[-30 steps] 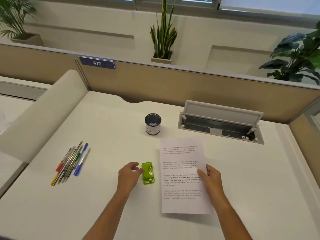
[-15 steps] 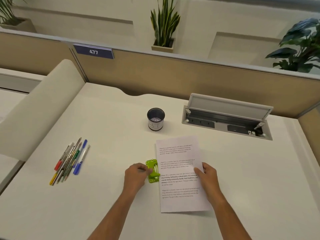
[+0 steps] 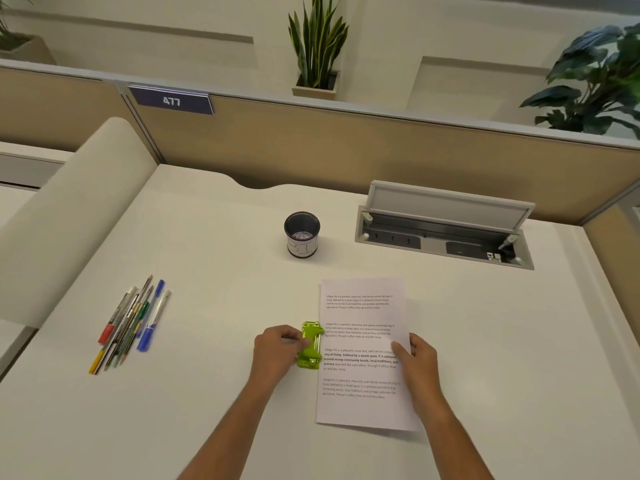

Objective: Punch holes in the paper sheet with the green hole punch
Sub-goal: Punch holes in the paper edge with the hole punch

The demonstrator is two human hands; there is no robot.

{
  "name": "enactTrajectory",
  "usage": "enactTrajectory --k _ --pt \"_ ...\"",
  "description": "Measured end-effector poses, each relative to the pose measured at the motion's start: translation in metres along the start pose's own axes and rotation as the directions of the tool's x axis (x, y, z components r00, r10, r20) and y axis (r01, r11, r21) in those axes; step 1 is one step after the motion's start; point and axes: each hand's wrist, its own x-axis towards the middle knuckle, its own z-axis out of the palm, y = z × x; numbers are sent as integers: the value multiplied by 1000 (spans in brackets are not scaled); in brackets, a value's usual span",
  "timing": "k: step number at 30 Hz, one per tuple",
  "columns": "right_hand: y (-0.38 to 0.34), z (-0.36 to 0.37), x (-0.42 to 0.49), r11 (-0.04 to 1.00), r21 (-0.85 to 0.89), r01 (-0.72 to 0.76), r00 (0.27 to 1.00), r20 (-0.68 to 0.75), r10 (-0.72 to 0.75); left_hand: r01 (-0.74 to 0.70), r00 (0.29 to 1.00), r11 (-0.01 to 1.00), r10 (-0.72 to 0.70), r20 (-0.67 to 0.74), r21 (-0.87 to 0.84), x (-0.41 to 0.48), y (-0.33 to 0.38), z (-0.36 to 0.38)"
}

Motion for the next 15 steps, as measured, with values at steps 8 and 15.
enactTrajectory --k 8,15 --pt "10 0 -17 998 55 -5 998 -57 9 7 1000 999 -6 26 -46 -9 -5 2" --pt "15 4 -35 999 46 17 997 -72 -14 -1 999 998 4 48 -60 -17 -9 3"
